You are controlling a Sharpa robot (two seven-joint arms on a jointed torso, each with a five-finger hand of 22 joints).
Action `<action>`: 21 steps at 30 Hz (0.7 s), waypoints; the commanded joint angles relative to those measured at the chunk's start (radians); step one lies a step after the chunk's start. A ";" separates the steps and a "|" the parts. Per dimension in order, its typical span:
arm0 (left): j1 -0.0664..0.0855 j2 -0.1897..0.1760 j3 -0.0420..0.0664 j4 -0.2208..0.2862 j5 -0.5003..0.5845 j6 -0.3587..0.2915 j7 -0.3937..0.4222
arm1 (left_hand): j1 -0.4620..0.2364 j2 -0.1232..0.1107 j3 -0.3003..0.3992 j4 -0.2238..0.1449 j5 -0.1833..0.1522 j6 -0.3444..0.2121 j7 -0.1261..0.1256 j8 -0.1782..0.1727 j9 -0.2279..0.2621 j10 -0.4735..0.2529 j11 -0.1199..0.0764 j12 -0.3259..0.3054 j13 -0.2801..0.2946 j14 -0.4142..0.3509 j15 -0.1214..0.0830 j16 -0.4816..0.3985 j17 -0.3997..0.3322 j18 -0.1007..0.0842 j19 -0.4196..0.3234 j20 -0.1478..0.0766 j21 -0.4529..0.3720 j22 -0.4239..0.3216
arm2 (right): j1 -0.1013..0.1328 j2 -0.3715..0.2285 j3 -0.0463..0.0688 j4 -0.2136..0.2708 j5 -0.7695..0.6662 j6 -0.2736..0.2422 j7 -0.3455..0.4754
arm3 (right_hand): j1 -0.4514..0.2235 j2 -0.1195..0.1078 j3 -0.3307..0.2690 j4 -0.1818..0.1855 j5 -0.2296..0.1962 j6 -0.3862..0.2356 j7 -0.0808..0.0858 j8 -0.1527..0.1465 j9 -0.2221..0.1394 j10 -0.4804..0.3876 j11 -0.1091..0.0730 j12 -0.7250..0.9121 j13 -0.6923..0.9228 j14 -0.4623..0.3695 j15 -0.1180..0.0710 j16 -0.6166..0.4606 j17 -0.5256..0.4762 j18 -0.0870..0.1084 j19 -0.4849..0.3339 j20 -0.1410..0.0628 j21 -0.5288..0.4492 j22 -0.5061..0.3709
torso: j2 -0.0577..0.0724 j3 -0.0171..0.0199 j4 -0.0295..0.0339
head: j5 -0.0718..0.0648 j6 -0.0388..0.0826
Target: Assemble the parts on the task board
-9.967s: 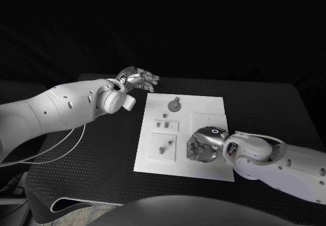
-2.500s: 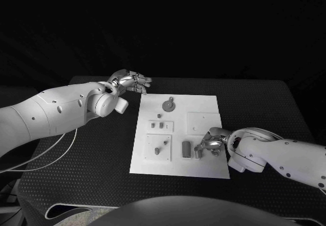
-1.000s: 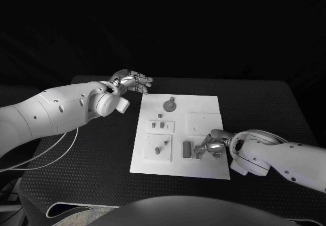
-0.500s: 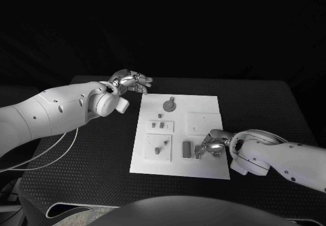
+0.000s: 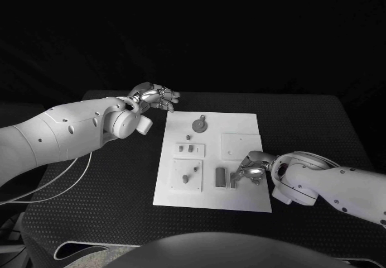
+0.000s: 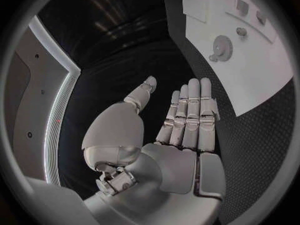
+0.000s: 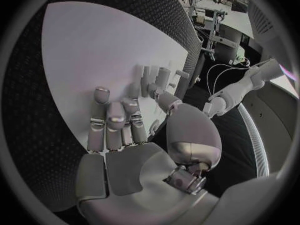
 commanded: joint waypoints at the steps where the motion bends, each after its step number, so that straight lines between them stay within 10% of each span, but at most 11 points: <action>1: 0.001 0.003 0.001 0.000 -0.002 0.014 0.007 | -0.011 -0.001 0.001 0.005 -0.005 -0.007 -0.003 0.006 -0.001 -0.007 0.000 -0.001 -0.001 -0.002 0.006 -0.007 0.001 0.015 -0.009 -0.001 0.004 -0.001 | -0.001 0.003 0.000 0.000 -0.012 -0.007 0.021 | 0.000 0.018 -0.001 -0.010 -0.003 0.006 -0.005 0.004 -0.001 0.004 -0.003 0.004 -0.001 -0.001 -0.004 0.005 -0.001 0.006 0.007 -0.001 0.004 0.019 | 0.001 0.0002 0.0008 | 0.000 0.000; 9: 0.001 0.004 0.001 0.000 -0.002 0.016 0.006 | -0.012 0.000 0.001 0.006 -0.005 -0.007 -0.003 0.006 -0.002 -0.007 0.000 -0.001 -0.002 -0.002 0.006 -0.007 0.002 0.015 -0.009 0.000 0.004 -0.001 | -0.001 0.006 0.001 -0.005 -0.014 -0.012 0.023 | 0.001 0.039 -0.004 -0.025 -0.003 0.011 -0.006 0.008 -0.002 0.008 -0.005 0.007 -0.001 0.003 -0.005 0.007 0.000 0.006 0.010 -0.002 0.006 0.020 | 0.001 -0.0015 0.0022 | 0.000 0.000; 14: 0.001 0.004 0.001 0.000 -0.002 0.016 0.006 | -0.012 0.000 0.001 0.006 -0.005 -0.007 -0.003 0.007 -0.002 -0.007 0.000 -0.001 -0.002 -0.002 0.006 -0.007 0.002 0.015 -0.010 0.000 0.004 -0.001 | -0.001 0.010 0.001 -0.004 -0.037 0.013 0.031 | 0.081 0.128 0.023 -0.104 -0.002 0.019 -0.011 0.019 -0.001 0.015 -0.009 0.011 0.001 0.005 -0.007 0.010 0.000 0.006 0.010 -0.006 0.010 0.021 | 0.001 -0.0021 0.0014 | 0.000 0.000; 21: 0.001 0.004 0.001 0.001 -0.002 0.017 0.005 | -0.013 0.000 0.001 0.007 -0.005 -0.007 -0.003 0.007 -0.002 -0.007 0.000 -0.001 -0.002 -0.002 0.006 -0.007 0.002 0.015 -0.010 0.000 0.004 -0.001 | -0.001 0.016 0.001 -0.006 -0.071 0.048 0.024 | 0.123 0.141 0.026 -0.105 -0.002 0.019 -0.012 0.024 -0.001 0.015 -0.009 0.012 0.002 0.004 -0.007 0.012 0.001 0.006 0.007 -0.004 0.014 0.021 | 0.001 -0.0022 0.0017 | 0.000 0.000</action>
